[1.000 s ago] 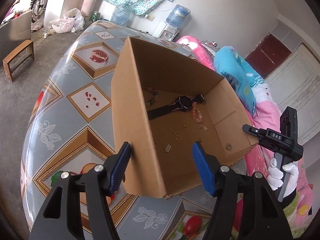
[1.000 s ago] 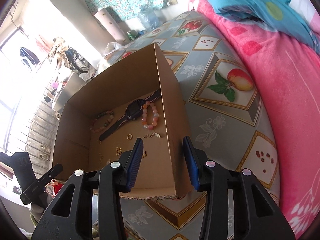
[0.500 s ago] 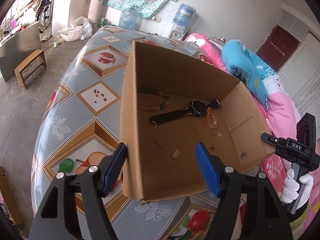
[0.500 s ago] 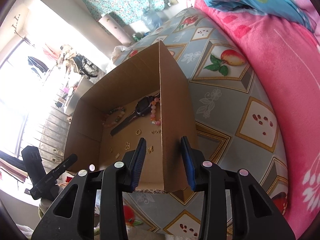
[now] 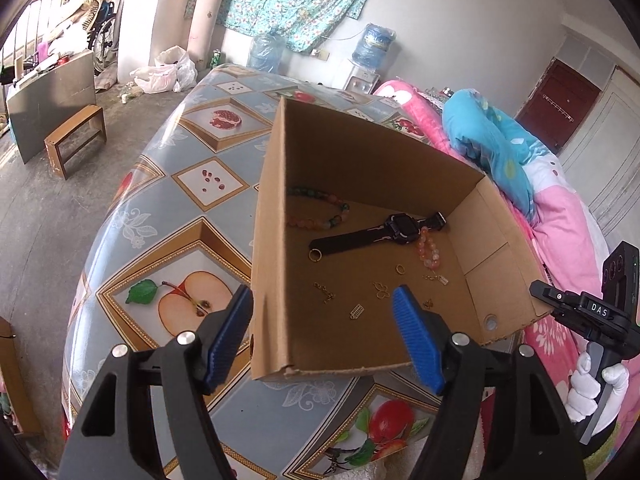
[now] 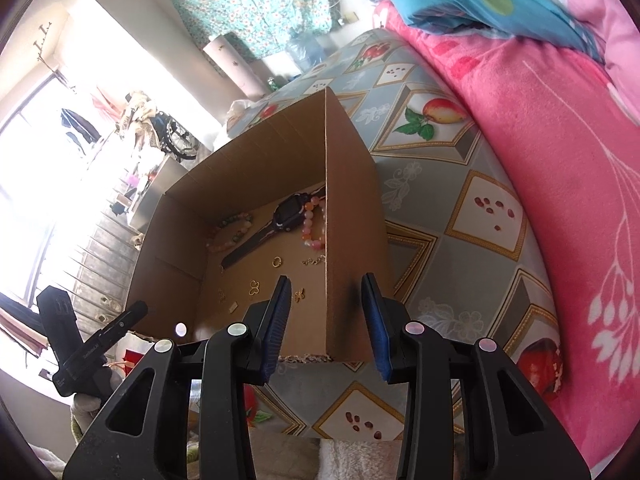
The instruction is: Organize jewelry
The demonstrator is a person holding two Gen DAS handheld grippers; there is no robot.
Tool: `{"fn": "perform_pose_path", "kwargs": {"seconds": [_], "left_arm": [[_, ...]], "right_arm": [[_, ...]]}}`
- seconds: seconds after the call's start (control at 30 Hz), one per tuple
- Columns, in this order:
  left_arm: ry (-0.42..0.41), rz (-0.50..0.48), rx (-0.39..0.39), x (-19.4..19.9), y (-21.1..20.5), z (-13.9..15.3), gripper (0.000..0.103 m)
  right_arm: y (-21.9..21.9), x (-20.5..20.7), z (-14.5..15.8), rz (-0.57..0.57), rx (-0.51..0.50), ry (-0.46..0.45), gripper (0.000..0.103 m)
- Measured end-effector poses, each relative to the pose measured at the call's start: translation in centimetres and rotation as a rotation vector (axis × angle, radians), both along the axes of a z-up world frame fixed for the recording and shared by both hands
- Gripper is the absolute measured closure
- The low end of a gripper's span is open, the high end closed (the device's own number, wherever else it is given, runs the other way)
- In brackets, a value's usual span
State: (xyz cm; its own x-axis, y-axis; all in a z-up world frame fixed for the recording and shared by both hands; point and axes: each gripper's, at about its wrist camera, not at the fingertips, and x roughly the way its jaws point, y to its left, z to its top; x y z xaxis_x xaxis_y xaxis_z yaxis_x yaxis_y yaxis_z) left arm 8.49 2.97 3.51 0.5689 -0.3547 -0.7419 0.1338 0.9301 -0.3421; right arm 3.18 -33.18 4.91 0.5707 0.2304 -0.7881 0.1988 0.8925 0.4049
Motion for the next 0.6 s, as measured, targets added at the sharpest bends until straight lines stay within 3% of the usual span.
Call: {"fn": "perform_pose_path", "kwargs": {"seconds": [0.1,0.2,0.4,0.53,0.6], "left_arm": [[-0.042,0.026,0.025,-1.4,0.4,0.9,0.032],[-0.087,0.052,0.063,-2.9,0.7,1.8,0.024],[-0.197,0.088,0.17,-6.1,-0.2,3.7,0.006],[-0.232,0.1,0.224,-7.2,-1.0,4.1,0.006],[-0.225,0.086,0.238,-7.4,-1.6,3.8,0.006]], "right_arm": [[0.2,-1.7,0.8,-0.029,-0.05,-0.047,0.064],[0.6,-3.4,1.8,-0.055,-0.117,-0.098,0.06],[2.8,-6.6,3.7,-0.07,-0.238,-0.209,0.036],[5.1,-8.0,4.2,-0.043,-0.312,-0.278,0.025],[6.0,-8.4,4.1,-0.027,-0.328,-0.292,0.024]]}}
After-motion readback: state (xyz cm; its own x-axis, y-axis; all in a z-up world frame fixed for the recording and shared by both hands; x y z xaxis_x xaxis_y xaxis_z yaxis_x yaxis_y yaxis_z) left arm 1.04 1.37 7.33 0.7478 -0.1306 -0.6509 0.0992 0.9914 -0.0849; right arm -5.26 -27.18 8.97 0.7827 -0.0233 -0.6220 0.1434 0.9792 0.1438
